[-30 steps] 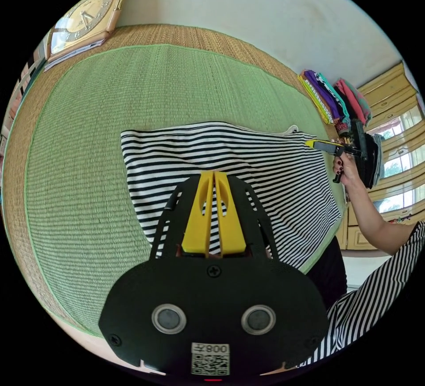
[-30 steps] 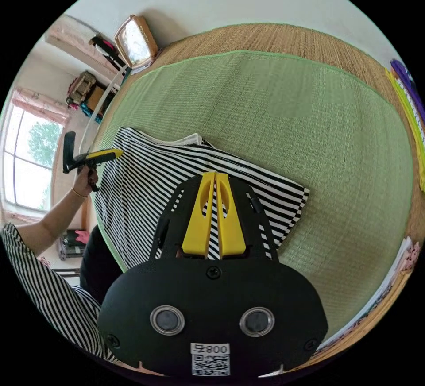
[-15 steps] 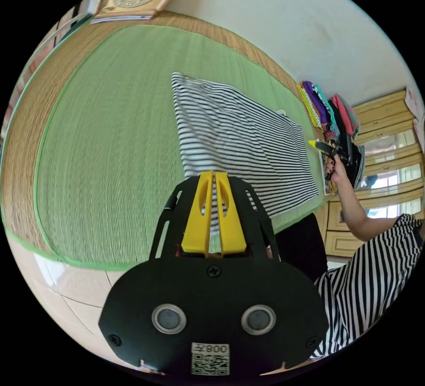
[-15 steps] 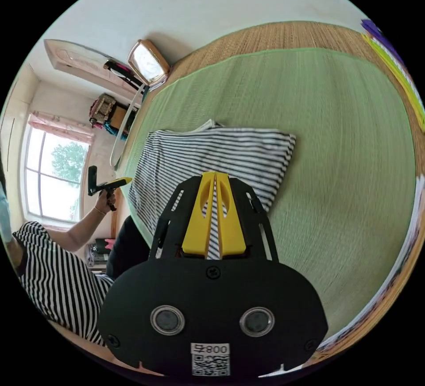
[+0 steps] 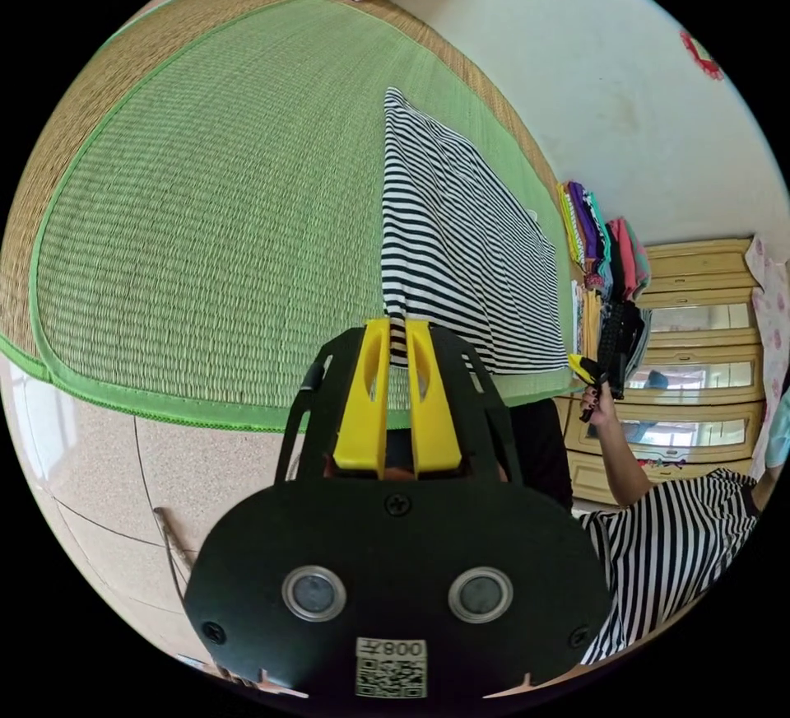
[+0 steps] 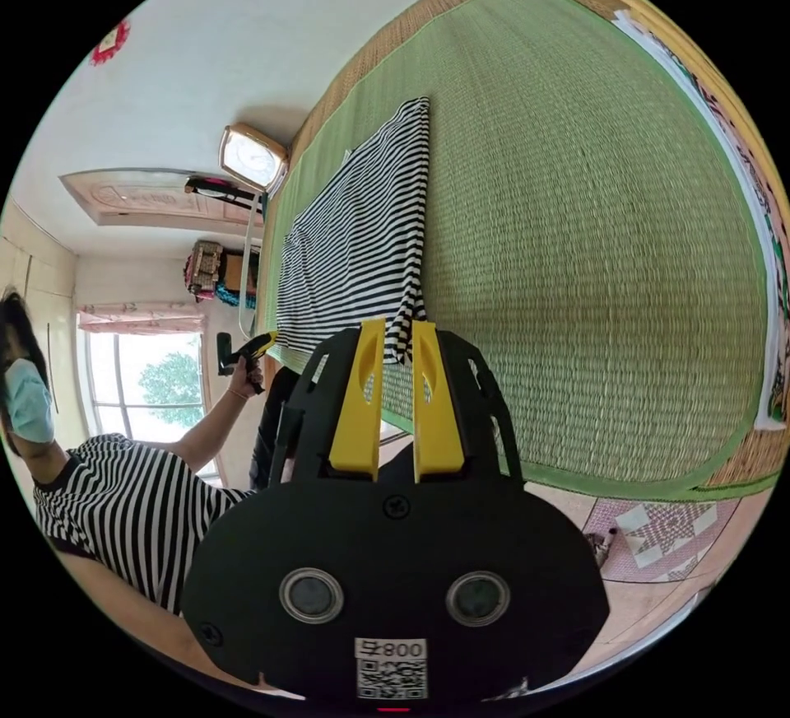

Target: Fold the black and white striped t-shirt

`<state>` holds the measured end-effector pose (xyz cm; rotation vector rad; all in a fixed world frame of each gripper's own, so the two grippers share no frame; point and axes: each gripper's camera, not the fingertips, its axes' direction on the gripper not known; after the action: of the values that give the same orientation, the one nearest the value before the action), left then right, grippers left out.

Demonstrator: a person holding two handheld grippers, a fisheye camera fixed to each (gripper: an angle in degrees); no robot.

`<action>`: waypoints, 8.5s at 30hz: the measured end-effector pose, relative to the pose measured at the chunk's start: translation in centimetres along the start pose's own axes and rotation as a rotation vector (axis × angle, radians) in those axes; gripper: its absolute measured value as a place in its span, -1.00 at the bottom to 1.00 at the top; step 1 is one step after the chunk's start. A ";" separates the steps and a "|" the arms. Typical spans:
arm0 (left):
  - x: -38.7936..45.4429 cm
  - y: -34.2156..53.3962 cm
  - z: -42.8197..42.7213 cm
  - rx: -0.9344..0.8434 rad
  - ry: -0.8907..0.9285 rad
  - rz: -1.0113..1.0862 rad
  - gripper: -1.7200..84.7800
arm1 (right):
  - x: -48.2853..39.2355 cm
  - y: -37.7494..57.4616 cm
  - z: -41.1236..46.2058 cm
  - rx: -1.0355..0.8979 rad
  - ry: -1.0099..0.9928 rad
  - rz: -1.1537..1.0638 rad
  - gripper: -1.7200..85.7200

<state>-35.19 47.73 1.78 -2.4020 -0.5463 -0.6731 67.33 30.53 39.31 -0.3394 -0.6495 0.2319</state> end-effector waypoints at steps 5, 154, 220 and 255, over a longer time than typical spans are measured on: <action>-0.1 0.0 1.6 0.014 0.018 -0.004 -0.90 | -1.6 -0.3 0.9 -0.081 0.050 -0.004 -0.88; -16.7 -2.9 6.0 0.228 0.562 -0.202 -0.94 | 7.5 -33.9 54.3 -0.318 0.218 -0.261 -0.92; -0.5 -6.9 11.8 -0.306 0.355 0.382 -0.86 | 34.8 -17.1 27.4 -0.431 -0.044 -0.066 -0.93; 11.4 -2.4 20.6 -0.234 -0.186 0.490 -0.90 | 30.6 -15.9 15.1 -0.384 -0.322 0.048 -0.80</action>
<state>-20.50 64.93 -5.27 -2.6865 0.0654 -0.3131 83.22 29.09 73.44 -0.6957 -1.0073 0.2085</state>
